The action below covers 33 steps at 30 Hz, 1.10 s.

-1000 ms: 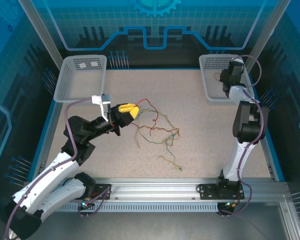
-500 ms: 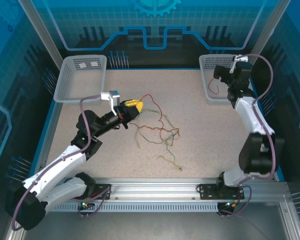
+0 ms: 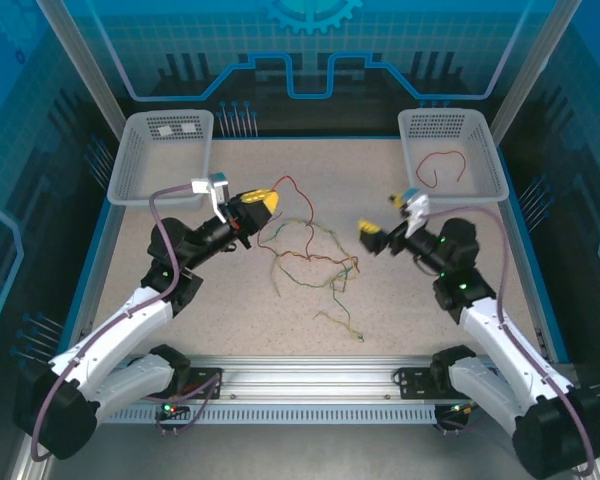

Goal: Untangle the cables

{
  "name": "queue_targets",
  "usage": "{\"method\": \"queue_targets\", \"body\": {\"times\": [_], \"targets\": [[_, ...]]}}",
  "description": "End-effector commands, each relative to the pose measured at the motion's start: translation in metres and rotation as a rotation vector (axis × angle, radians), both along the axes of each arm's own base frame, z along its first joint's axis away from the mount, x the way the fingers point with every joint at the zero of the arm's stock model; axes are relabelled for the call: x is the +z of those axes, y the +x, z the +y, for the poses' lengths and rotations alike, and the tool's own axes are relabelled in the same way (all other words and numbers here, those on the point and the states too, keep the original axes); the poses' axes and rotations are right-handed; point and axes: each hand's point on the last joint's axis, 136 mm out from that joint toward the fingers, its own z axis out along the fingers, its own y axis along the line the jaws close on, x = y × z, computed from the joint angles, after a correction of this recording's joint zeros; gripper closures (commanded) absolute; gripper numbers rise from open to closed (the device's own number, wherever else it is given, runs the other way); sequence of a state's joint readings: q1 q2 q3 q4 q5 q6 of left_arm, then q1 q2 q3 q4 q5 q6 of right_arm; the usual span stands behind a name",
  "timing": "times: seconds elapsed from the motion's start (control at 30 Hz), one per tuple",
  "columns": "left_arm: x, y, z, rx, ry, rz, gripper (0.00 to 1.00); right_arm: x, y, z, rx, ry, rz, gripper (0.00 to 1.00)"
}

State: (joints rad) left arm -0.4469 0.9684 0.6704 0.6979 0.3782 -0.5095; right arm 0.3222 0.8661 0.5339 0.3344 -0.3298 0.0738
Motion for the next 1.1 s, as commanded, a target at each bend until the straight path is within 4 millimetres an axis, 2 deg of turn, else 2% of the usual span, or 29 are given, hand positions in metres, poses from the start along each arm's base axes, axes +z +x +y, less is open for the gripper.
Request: {"method": "queue_targets", "body": {"times": [0.0,0.07,0.2,0.3,0.47,0.53,0.6,0.7,0.77,0.83,0.87,0.97,1.07], "targets": [[0.024,-0.008,0.005,-0.017,-0.069,-0.057,1.0,0.02,-0.019,0.028,0.091,0.007,-0.16,0.0],[0.024,-0.007,0.004,-0.03,-0.087,-0.059,1.0,0.006,-0.018,0.038,0.092,0.007,-0.145,0.0],[0.022,-0.007,0.003,-0.044,-0.111,-0.055,1.0,-0.004,-0.012,0.06,0.119,-0.005,-0.14,0.0],[0.02,-0.008,0.004,-0.05,-0.12,-0.053,1.0,-0.007,-0.006,0.084,0.164,-0.04,-0.146,0.0],[0.018,-0.009,0.003,-0.06,-0.12,-0.049,1.0,-0.009,0.023,0.106,0.109,-0.032,-0.166,0.02],[0.018,-0.011,0.002,-0.069,-0.12,-0.048,1.0,-0.008,0.036,0.113,0.081,-0.036,-0.175,0.06],[0.019,-0.014,0.003,-0.071,-0.12,-0.053,1.0,-0.008,0.052,0.117,0.039,-0.035,-0.164,0.14],[0.018,-0.016,0.004,-0.069,-0.12,-0.055,1.0,-0.008,0.068,0.123,0.003,-0.042,-0.16,0.38],[0.015,-0.016,0.006,-0.057,-0.117,-0.05,1.0,-0.005,0.072,0.125,-0.002,-0.024,-0.166,0.62],[0.011,-0.016,0.01,-0.035,-0.116,-0.048,1.0,0.0,0.073,0.129,0.017,-0.012,-0.159,0.92],[0.008,-0.015,0.013,-0.015,-0.115,-0.047,1.0,0.003,0.072,0.131,0.025,-0.01,-0.15,1.0],[-0.005,-0.008,0.027,0.097,-0.101,-0.031,1.0,0.021,0.063,0.128,0.04,0.035,-0.145,1.0],[-0.028,0.004,0.039,0.214,-0.028,0.008,1.0,0.046,0.06,0.111,0.03,0.137,-0.08,1.0]]}}
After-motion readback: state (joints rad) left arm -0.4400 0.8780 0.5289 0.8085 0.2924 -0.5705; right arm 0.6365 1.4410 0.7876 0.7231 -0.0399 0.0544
